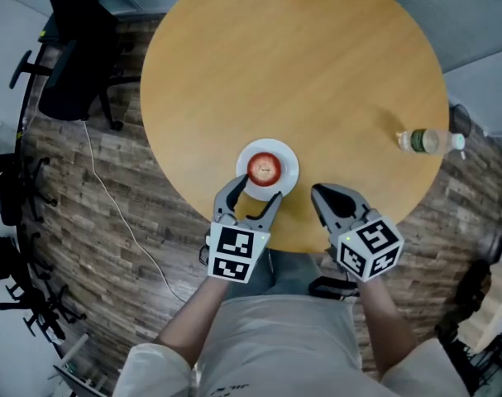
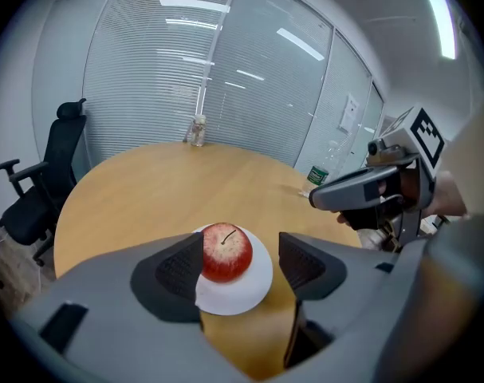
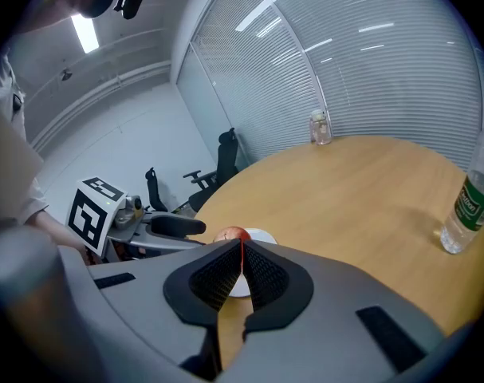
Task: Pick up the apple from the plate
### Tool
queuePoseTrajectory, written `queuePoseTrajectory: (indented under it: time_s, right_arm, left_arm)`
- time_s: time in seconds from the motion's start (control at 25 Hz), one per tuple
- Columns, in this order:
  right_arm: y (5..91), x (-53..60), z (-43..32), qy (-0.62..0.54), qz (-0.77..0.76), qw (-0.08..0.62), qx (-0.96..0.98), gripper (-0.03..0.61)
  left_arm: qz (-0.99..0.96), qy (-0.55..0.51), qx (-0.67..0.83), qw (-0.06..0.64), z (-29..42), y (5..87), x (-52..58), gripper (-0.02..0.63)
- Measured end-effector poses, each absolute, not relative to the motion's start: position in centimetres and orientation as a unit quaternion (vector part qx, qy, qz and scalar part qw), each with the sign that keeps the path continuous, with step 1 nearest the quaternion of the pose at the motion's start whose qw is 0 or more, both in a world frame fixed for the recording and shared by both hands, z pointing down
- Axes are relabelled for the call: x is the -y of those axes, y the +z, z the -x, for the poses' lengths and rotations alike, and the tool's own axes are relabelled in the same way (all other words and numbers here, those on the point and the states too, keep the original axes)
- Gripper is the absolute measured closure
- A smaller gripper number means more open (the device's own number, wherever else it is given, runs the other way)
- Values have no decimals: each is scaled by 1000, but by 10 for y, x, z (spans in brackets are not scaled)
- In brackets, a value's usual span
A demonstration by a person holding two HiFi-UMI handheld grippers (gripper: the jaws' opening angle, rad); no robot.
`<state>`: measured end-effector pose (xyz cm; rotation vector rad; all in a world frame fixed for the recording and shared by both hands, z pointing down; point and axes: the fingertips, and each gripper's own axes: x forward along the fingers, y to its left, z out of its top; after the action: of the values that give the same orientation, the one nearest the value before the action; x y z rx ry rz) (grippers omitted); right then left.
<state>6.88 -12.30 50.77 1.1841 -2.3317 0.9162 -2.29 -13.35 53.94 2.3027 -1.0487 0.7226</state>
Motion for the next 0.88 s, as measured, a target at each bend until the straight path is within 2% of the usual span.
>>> queuePoseTrajectory:
  time_s: [0.16, 0.4, 0.88]
  right_arm:
    - [515, 122, -64, 333, -413, 186, 827, 548]
    - [526, 116, -64, 346, -406, 193, 824, 548]
    - [537, 114, -73, 363, -412, 192, 814, 548]
  left_arm:
    - [-840, 283, 385, 258, 20, 555, 139, 265]
    - [-836, 291, 383, 264, 17, 573, 148, 229]
    - [-829, 310, 381, 267, 9, 599, 160, 212]
